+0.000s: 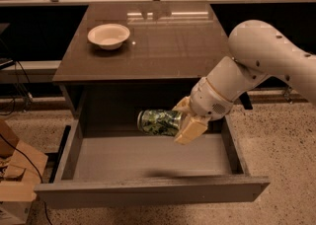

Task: Place green can into top drawer

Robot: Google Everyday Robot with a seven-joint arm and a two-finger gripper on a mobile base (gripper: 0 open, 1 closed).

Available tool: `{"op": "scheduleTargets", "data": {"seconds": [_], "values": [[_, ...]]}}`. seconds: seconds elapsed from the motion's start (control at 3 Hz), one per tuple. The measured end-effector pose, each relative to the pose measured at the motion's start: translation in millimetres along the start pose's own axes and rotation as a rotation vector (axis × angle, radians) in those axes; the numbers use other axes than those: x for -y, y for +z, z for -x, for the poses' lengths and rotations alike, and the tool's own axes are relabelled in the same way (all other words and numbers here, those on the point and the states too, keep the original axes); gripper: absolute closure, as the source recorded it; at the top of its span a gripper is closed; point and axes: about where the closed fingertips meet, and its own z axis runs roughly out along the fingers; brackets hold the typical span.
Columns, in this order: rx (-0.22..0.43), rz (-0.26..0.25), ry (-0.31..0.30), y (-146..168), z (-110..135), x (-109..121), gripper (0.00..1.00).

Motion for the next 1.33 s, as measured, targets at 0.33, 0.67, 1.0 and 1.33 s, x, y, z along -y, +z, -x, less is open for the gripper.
{"op": "scheduleTargets", "data": {"seconds": [0.33,0.67,1.0,1.33], "values": [[0.000,0.000,0.000,0,0,0,1.00],[-0.057,0.025,0.027,32,-9,3,1.00],[-0.108,0.064,0.059,67,-34,2,1.00],[-0.114,0.079,0.088,92,-62,6,0.83]]}}
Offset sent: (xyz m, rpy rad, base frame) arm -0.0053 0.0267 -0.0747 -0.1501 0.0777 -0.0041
